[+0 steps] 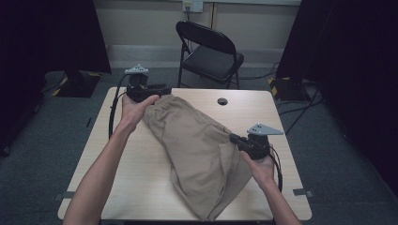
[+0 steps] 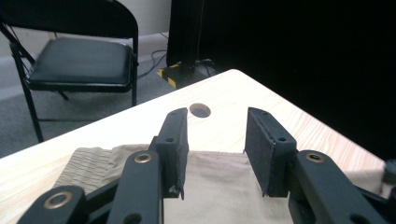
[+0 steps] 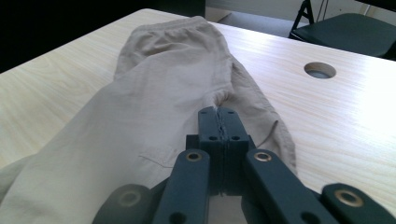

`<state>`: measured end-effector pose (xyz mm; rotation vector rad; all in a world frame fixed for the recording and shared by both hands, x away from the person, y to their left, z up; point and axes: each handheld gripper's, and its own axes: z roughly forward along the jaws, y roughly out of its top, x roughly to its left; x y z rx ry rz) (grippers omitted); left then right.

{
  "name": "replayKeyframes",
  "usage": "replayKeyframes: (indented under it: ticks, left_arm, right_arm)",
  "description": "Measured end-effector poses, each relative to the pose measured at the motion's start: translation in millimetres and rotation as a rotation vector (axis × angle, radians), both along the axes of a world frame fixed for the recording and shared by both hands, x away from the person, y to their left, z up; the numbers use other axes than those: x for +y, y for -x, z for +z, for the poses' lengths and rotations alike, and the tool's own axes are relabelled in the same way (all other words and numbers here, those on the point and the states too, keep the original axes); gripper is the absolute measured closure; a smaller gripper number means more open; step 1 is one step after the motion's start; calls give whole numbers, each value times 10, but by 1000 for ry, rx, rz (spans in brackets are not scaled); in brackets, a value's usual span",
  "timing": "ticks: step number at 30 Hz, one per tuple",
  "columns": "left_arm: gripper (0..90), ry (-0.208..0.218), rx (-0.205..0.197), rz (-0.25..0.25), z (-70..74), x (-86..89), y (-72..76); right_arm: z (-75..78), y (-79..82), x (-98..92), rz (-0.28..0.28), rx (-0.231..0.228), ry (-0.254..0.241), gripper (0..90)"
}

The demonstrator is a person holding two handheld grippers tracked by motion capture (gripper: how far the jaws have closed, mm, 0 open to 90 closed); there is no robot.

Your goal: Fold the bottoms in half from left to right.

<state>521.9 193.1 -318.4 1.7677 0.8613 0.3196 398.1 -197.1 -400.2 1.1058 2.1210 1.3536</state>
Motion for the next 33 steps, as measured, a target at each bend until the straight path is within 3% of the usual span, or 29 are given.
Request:
replayKeyframes:
  ticks: [4,7,9,13,15,18,21,23,24,25,26,29,33]
  left_arm:
    - [592,-37,2,-27,-15,-28,109]
    - [588,-27,1,-32,-50,-14,166]
    - [588,-42,8,-35,-112,-6,190]
    - [588,-39,33,-22,-239,19,194]
    - [588,-35,46,-22,-305,23,199]
    - [588,-26,54,-24,-374,13,215]
    - [588,-34,66,-27,-436,-6,227]
    - [588,-21,62,-23,-472,-18,244]
    - [588,-23,64,-26,-492,-21,251]
    - [588,-23,65,-30,-517,-26,259]
    - [588,-23,72,-32,-549,-33,268]
    - [584,-33,84,-31,-635,-42,287]
    - [584,-23,100,-35,-738,-38,319]
  right_arm:
    - [-21,-104,-84,-25,12,1,897]
    - [-90,-178,-165,-54,42,17,897]
    - [-165,-200,-225,-75,59,37,896]
    - [-249,-222,-319,-91,72,34,896]
    - [-253,-228,-341,-97,63,38,897]
    - [-183,-196,-348,-97,21,5,897]
    - [-99,-175,-362,-116,-18,15,897]
    - [-120,-207,-411,-149,6,35,897]
    - [-204,-257,-490,-165,47,28,895]
    - [-204,-257,-490,-165,47,28,895]
    - [-255,-274,-517,-166,69,29,885]
    - [-390,-272,-559,-195,103,51,741]
    - [-352,-249,-595,-214,84,46,619]
